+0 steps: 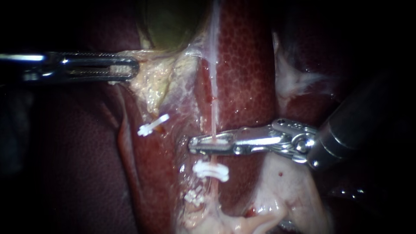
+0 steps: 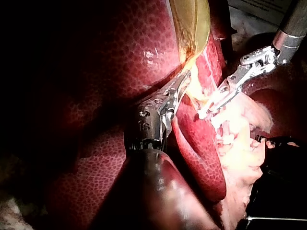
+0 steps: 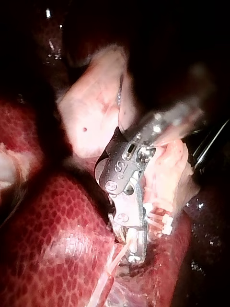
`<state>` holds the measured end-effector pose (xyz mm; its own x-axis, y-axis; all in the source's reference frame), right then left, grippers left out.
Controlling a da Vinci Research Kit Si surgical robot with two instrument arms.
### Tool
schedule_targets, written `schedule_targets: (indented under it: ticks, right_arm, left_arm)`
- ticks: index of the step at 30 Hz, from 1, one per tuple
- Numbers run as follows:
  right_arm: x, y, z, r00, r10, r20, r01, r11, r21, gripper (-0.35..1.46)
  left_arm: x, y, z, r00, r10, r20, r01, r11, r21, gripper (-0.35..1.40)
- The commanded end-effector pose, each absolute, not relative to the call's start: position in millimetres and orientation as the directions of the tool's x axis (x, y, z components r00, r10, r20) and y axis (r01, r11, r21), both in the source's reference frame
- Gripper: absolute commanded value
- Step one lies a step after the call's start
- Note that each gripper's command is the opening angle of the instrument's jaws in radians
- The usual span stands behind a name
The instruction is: Going back third clip right tube
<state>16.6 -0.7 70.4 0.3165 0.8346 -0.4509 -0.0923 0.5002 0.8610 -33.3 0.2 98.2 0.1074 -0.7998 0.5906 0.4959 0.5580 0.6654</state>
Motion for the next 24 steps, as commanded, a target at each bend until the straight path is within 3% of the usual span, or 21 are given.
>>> schedule_targets:
  ticks: [1, 8, 9, 12, 14, 16, 24]
  right_arm:
    - [16.6, -0.7, 70.5, 0.316, 0.834, -0.452, -0.093, 0.501, 0.860, -0.35]
    - [16.6, -0.7, 70.6, 0.326, 0.832, -0.450, -0.084, 0.499, 0.862, -0.35]
    - [16.7, -0.8, 70.6, 0.319, 0.836, -0.447, -0.080, 0.494, 0.866, -0.28]
    - [17.1, -0.7, 70.7, 0.280, 0.821, -0.498, -0.048, 0.530, 0.847, 0.42]
    - [17.6, -0.6, 70.7, 0.271, 0.801, -0.535, -0.041, 0.564, 0.825, 0.55]
    - [17.8, -0.5, 70.7, 0.260, 0.786, -0.561, -0.074, 0.596, 0.800, 0.60]
    - [16.1, -0.1, 70.4, 0.273, 0.723, -0.635, -0.048, 0.669, 0.742, 0.60]
  left_arm:
    - [-33.3, 0.2, 98.2, 0.107, -0.800, 0.590, 0.496, 0.558, 0.666, -0.13]
    - [-33.3, 0.2, 98.2, 0.108, -0.800, 0.590, 0.495, 0.558, 0.666, -0.13]
    - [-33.3, 0.2, 98.3, 0.108, -0.800, 0.590, 0.496, 0.558, 0.666, -0.13]
    - [-33.3, 0.2, 98.3, 0.108, -0.800, 0.591, 0.496, 0.558, 0.666, -0.13]
    - [-33.3, 0.1, 98.3, 0.108, -0.800, 0.591, 0.496, 0.558, 0.665, -0.13]
    - [-33.3, 0.1, 98.3, 0.108, -0.800, 0.591, 0.496, 0.558, 0.665, -0.13]
    - [-33.2, 0.1, 98.3, 0.108, -0.800, 0.591, 0.496, 0.558, 0.665, -0.13]
